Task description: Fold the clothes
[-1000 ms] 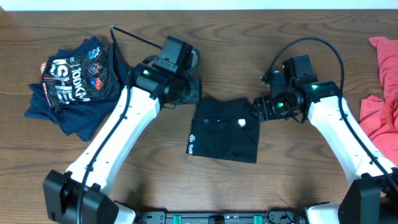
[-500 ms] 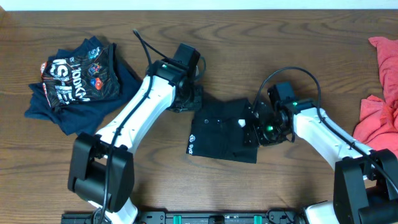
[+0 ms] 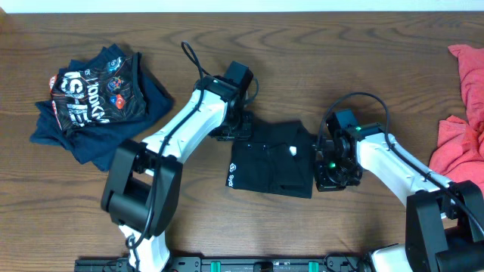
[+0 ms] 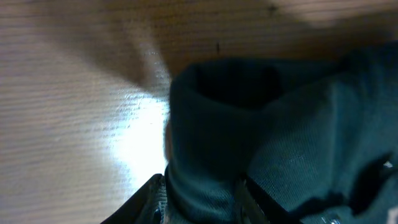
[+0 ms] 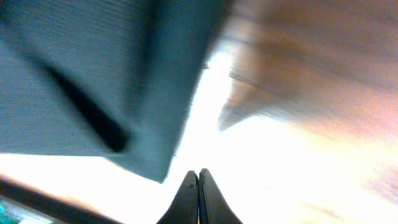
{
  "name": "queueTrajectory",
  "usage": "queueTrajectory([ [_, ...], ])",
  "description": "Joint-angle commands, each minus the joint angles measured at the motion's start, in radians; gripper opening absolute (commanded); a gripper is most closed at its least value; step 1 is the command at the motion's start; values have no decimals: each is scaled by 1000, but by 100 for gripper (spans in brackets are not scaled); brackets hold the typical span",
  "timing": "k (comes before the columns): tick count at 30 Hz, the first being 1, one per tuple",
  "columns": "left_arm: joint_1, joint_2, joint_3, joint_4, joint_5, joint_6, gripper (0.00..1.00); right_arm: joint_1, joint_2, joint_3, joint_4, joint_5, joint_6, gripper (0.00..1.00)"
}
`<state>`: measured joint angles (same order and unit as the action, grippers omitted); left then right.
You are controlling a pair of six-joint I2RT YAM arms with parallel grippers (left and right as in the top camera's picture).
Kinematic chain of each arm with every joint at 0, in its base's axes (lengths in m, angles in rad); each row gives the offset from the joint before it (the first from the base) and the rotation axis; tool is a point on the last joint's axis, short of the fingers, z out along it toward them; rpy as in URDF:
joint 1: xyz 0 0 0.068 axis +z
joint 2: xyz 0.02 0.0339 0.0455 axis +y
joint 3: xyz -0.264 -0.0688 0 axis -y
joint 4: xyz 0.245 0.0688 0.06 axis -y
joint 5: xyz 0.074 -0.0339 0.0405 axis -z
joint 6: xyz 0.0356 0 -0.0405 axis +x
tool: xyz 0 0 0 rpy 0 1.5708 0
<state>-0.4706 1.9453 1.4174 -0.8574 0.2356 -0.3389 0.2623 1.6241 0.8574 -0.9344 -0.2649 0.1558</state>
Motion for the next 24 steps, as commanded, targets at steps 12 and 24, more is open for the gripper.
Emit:
queueTrajectory([
  [12,-1,64,-6,-12,-13,16,38,-35,3,38,86,-289,-84,32],
  [24,-1,64,-6,-16,-13,16,38,-39,30,-2,222,-234,-104,50],
])
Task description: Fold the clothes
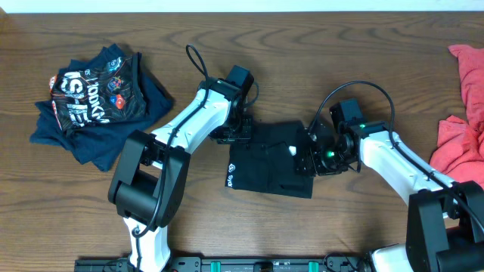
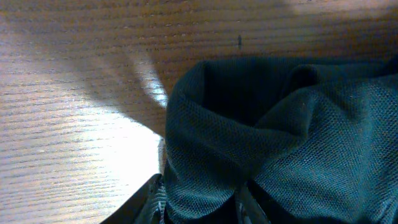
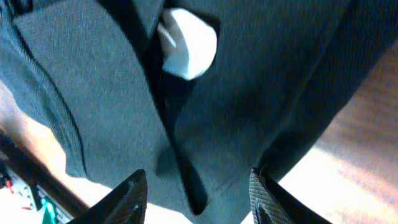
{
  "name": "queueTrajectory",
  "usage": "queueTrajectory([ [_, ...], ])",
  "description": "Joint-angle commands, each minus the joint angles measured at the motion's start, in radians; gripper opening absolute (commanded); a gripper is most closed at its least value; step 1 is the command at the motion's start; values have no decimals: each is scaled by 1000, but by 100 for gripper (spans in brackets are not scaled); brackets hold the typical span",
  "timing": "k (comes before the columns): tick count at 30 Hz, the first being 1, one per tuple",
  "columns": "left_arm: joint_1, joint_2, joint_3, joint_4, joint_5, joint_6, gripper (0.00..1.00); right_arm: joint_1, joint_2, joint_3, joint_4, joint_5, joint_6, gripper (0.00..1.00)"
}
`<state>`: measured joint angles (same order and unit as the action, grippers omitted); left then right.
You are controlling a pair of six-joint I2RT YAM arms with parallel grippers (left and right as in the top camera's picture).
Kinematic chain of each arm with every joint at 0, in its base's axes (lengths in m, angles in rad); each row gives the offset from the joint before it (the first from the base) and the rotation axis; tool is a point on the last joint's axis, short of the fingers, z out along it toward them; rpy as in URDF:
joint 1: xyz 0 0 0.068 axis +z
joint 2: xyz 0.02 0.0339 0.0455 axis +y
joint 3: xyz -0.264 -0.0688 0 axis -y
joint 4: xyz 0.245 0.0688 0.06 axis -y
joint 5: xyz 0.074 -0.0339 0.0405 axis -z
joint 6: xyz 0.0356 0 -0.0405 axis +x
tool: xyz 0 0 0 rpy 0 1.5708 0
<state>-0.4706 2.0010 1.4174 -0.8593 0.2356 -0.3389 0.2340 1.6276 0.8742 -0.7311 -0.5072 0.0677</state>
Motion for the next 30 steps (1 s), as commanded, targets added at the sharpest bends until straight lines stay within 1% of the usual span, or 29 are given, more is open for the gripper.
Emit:
queueTrajectory([
  [1,-1,8,-6,-14,-13,16,38,-11,34,-22,35,10,-16,50],
  [4,-1,8,-6,-14,-12,16,38,-11,52,-23,66,9,-13,49],
  [6,-2,8,-6,-14,-12,16,38,-10,60,-23,74,9,-13,43],
  [7,-1,8,-6,-14,-12,16,38,-11,61,-24,74,7,-13,36],
  [8,-1,8,-6,-14,-12,16,38,-10,61,-24,74,0,-13,20],
  [9,-1,8,-6,-14,-12,16,38,-10,61,-24,73,-20,-14,1],
  [12,-1,8,-6,-15,-12,16,38,-13,59,-24,41,-80,-22,1],
  [14,-1,8,-6,-19,-13,16,38,-21,51,-24,-13,-68,-21,1],
  [17,-1,8,-6,-26,-12,16,39,-55,39,-24,-98,-9,-16,1],
  [20,-1,8,-6,-35,-12,16,39,-100,39,-24,-184,133,16,1],
  [21,-1,8,-6,-37,-13,16,47,-108,39,-26,-203,201,36,1],
  [23,-2,8,-6,-37,-12,16,47,-113,39,-32,-210,311,62,1],
  [25,-2,8,-6,-36,-13,16,48,-112,40,-38,-187,327,58,1],
  [27,-2,8,-6,-37,-13,16,52,-107,40,-42,-156,327,60,1],
  [29,-2,8,-6,-36,-13,16,59,-102,40,-48,-130,335,77,1],
  [30,-2,8,-6,-36,-13,16,61,-102,40,-53,-119,341,95,1],
])
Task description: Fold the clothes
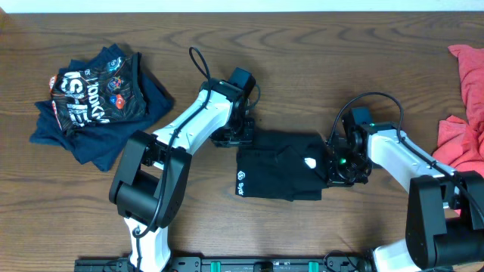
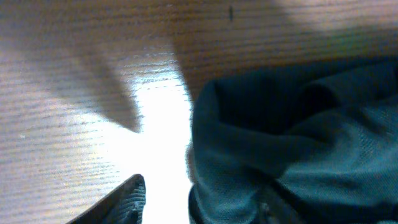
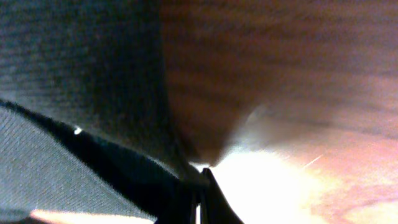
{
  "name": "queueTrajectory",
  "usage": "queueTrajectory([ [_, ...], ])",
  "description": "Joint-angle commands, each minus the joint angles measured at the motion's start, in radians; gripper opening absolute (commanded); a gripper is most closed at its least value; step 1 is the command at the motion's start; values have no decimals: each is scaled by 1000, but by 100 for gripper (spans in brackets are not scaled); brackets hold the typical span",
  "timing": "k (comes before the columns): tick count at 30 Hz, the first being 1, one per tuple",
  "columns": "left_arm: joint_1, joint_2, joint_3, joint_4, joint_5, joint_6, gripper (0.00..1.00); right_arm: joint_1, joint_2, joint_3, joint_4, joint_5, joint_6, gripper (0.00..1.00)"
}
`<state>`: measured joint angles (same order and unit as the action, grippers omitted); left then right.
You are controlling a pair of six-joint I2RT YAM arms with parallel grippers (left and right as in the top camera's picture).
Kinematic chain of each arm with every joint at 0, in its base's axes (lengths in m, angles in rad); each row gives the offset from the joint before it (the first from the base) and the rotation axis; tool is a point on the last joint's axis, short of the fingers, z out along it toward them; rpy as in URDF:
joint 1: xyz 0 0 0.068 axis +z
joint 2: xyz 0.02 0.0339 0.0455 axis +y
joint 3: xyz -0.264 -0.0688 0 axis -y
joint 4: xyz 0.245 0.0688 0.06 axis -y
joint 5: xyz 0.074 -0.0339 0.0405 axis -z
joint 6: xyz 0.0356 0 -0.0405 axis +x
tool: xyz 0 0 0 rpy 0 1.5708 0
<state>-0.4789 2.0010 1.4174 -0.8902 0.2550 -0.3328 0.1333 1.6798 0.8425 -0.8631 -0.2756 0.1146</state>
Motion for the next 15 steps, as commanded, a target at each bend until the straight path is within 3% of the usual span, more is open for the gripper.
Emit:
queueTrajectory([
  [1,7,8,-6,-5,-32,10,62,-2,-12,-28,23,121,65,1],
  [4,7,8,-6,-1,-32,10,67,-2,-12,-54,41,173,103,1],
  [10,2,8,-6,-37,3,-2,67,-2,-12,-66,97,195,94,1],
  [15,-15,8,-6,-163,33,-147,66,-3,-12,-65,270,227,82,2],
])
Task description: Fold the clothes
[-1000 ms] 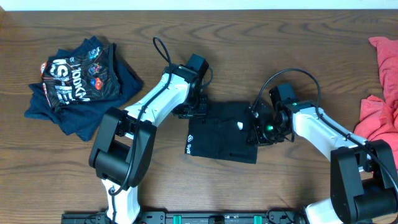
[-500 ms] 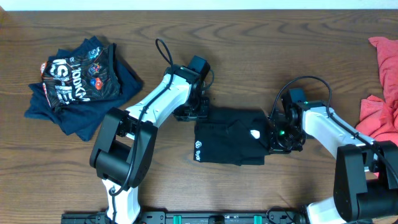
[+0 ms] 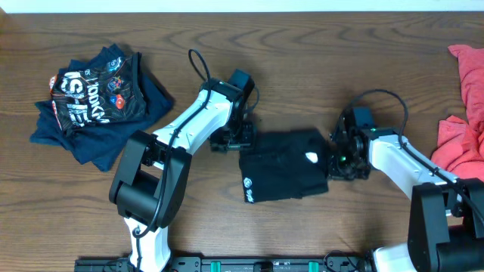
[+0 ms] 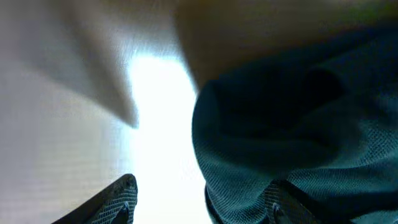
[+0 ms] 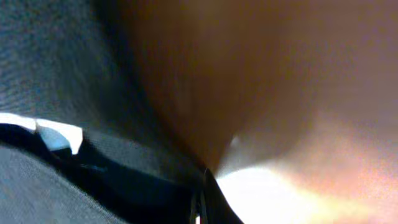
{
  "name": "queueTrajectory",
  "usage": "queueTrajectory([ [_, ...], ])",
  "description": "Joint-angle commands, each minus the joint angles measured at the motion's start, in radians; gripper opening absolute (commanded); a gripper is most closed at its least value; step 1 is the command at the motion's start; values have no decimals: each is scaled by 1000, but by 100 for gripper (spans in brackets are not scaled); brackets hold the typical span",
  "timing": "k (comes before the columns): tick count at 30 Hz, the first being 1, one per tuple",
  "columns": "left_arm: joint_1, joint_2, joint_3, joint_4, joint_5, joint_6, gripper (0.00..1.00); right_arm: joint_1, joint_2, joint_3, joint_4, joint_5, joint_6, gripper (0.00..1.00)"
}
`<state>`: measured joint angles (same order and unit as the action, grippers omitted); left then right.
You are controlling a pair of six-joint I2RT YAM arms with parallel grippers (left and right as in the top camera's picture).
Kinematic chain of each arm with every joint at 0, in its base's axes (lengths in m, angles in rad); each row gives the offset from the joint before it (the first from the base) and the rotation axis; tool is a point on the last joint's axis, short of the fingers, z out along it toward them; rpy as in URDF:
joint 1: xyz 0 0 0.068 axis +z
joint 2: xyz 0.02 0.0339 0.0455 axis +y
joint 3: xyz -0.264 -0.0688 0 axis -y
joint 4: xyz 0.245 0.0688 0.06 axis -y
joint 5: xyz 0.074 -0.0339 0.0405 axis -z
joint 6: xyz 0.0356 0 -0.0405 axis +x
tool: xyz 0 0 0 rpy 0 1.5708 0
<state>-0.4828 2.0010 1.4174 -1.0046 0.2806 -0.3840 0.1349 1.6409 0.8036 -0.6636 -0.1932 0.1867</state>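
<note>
A black folded garment (image 3: 283,168) with a small white logo and a white tag (image 3: 310,158) lies mid-table. My left gripper (image 3: 236,140) sits at its upper left corner. In the left wrist view the left gripper (image 4: 202,199) stands open, with the cloth (image 4: 280,124) lying over its right finger and bare table by the left one. My right gripper (image 3: 336,160) is at the garment's right edge. The right wrist view shows the right gripper (image 5: 200,202) with fingers pressed together on dark cloth (image 5: 74,93).
A pile of dark blue printed clothes (image 3: 94,98) lies at the far left. A red garment (image 3: 461,128) hangs over the right edge. Brown wooden table (image 3: 302,60) runs behind the arms, and the arm bases stand at the near edge.
The black garment has shifted a little to the right and turned slightly. My left gripper's fingers stand wider apart. The right gripper sits slightly farther back, still shut on the cloth.
At first my left gripper pinched the garment's upper left corner and the right was shut on bare table beside it. Then the right stood open over the garment's right part. Later it was shut on the right edge, the left opening, and the garment lay farther right.
</note>
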Motion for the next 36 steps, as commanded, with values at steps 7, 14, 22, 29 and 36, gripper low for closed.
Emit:
queueTrajectory([
  [7,-64,-4,-6,-143,21,-156,66,-26,25,23,317,203,-28,24],
  [14,-42,-133,33,-124,-133,-141,69,-25,-37,229,-16,108,-30,30],
  [22,-11,-199,24,122,-229,-20,74,-1,-79,241,-230,-190,-31,26],
  [29,-11,-120,6,173,-145,19,65,90,-63,100,-168,-246,-31,21],
  [36,-12,-18,6,124,-22,39,65,118,-35,-66,16,-195,-6,20],
])
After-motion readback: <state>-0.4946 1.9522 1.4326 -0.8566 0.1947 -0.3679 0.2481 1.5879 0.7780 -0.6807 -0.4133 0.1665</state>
